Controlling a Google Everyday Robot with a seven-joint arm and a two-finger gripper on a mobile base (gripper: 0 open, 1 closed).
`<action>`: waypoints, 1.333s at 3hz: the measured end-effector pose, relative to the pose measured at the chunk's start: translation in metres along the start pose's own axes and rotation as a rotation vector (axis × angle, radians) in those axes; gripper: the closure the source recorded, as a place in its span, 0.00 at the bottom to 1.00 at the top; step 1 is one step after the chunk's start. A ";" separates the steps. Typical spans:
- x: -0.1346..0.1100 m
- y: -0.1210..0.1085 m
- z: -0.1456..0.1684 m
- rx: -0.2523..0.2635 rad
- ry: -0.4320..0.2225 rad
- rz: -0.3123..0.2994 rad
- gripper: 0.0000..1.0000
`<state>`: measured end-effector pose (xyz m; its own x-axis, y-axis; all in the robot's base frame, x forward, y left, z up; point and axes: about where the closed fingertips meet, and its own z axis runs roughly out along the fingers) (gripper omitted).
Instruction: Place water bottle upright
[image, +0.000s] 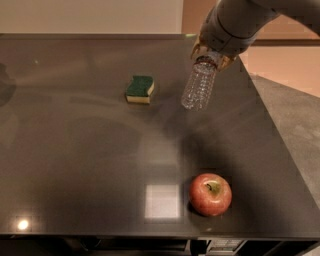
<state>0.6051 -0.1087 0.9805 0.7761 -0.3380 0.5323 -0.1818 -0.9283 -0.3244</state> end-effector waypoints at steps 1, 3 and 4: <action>-0.015 0.010 -0.007 0.053 0.071 -0.131 1.00; -0.011 0.002 -0.010 0.175 0.211 -0.225 1.00; -0.011 0.001 -0.010 0.175 0.211 -0.223 1.00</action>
Offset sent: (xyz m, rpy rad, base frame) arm -0.0080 0.0150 0.0153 0.0325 -0.5172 0.2867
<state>0.5904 -0.1079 0.9824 0.6397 -0.1717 0.7492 0.0987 -0.9483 -0.3015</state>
